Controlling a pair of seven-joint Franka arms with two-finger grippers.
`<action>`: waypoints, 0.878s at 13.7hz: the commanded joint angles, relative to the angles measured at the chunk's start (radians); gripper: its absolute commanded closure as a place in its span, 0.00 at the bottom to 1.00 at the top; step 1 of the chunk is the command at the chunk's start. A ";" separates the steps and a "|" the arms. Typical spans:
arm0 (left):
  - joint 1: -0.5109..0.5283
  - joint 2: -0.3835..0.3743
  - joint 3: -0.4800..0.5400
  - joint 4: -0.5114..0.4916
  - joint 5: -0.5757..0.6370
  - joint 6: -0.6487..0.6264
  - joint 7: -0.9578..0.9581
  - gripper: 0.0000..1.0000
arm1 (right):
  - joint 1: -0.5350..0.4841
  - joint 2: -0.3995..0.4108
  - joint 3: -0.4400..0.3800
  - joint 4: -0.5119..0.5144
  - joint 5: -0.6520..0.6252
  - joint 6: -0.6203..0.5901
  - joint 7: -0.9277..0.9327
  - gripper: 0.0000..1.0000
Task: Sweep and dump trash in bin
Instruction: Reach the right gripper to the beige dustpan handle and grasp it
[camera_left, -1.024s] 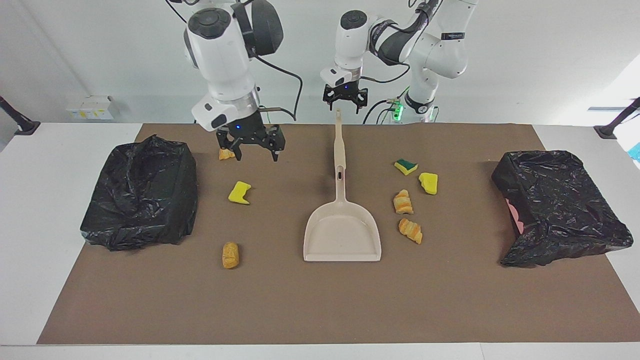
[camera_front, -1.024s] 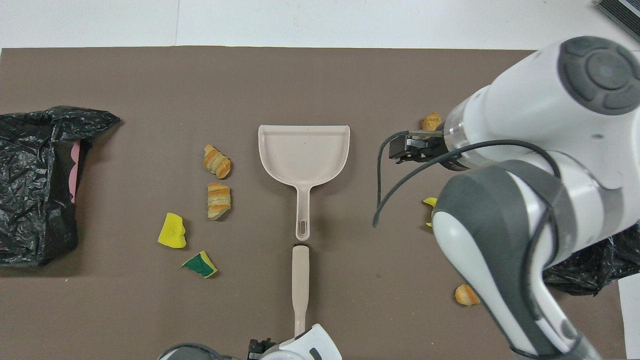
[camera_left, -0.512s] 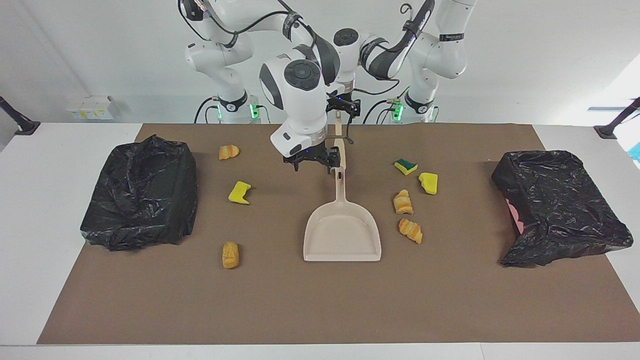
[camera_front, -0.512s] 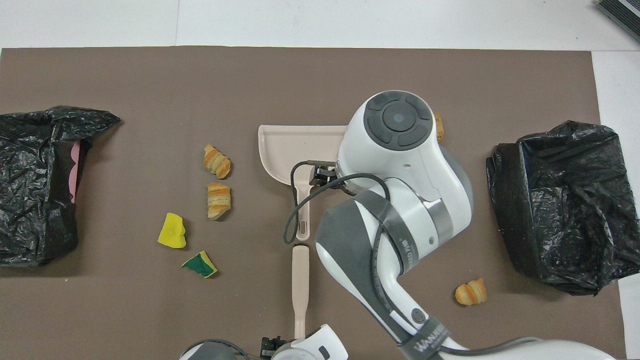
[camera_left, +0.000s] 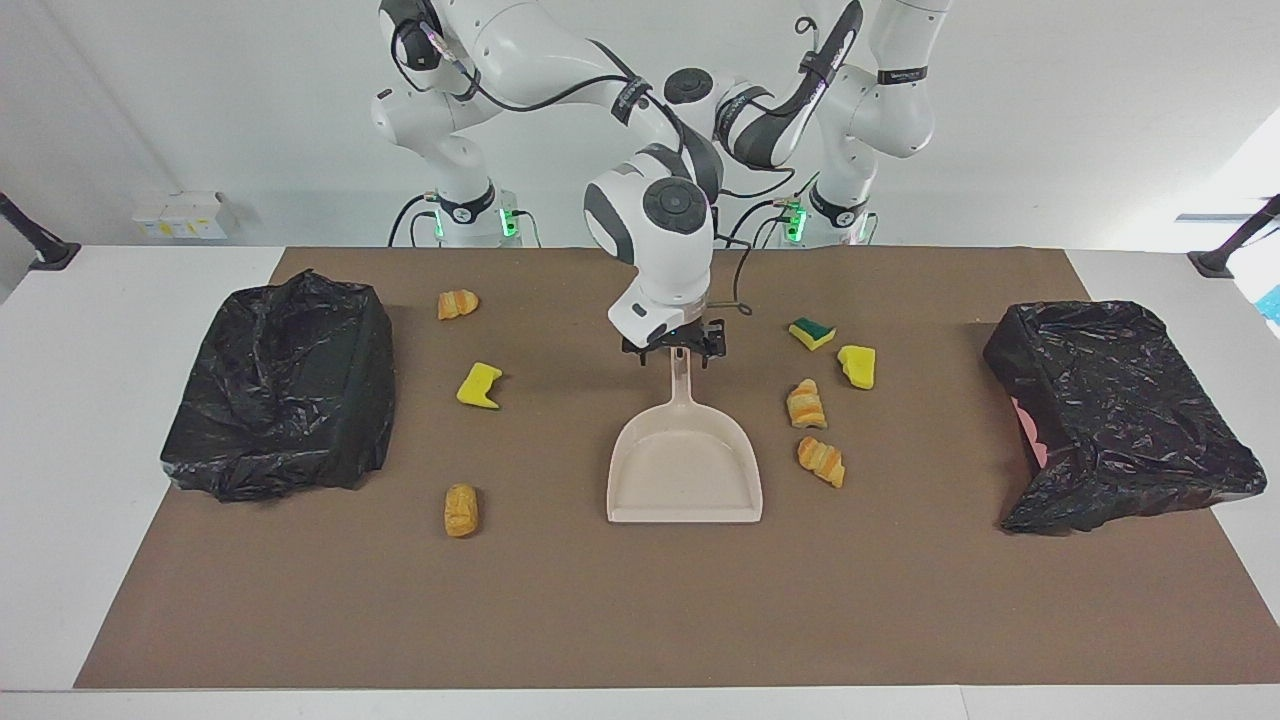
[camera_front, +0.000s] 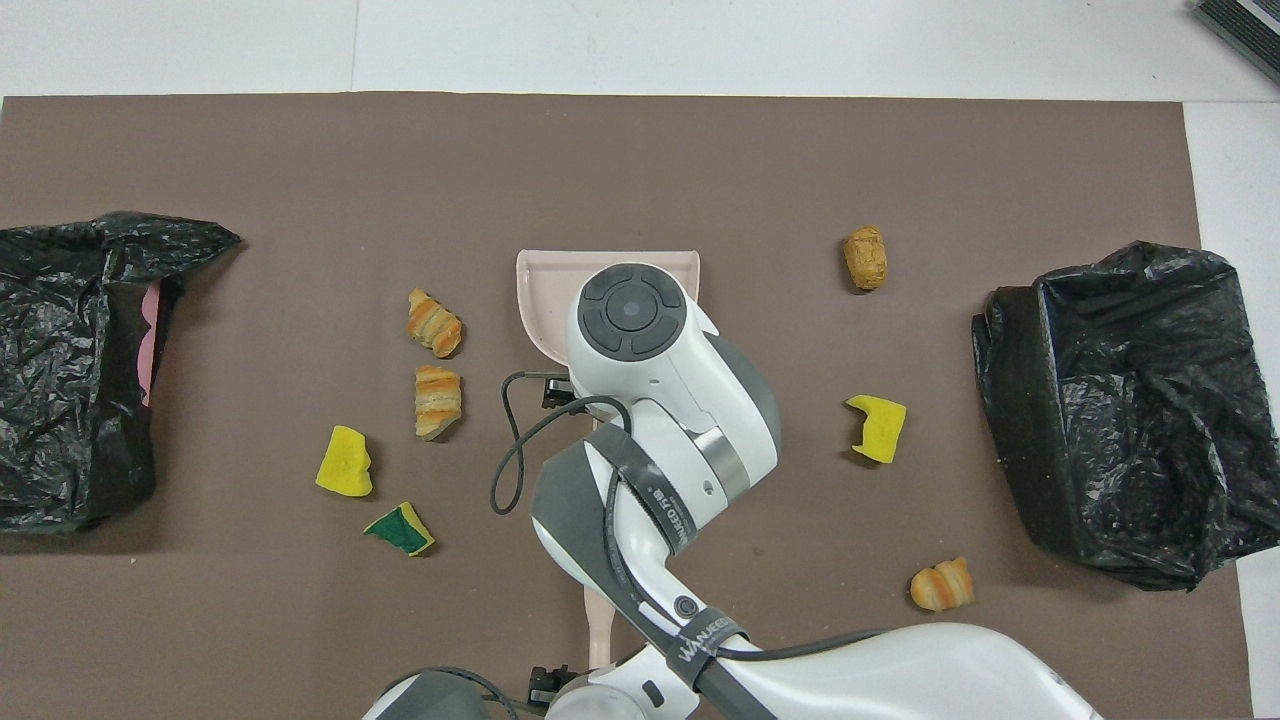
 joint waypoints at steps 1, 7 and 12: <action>-0.014 -0.006 0.010 -0.013 0.000 0.015 -0.013 0.12 | -0.011 0.016 0.000 -0.009 0.011 0.019 -0.106 0.00; -0.003 -0.003 0.010 -0.015 0.000 0.009 -0.010 0.19 | -0.011 -0.001 0.003 -0.062 0.078 0.053 -0.129 0.09; 0.015 -0.003 0.010 -0.021 0.000 0.010 -0.010 0.38 | -0.013 -0.004 0.003 -0.067 0.078 0.050 -0.131 0.81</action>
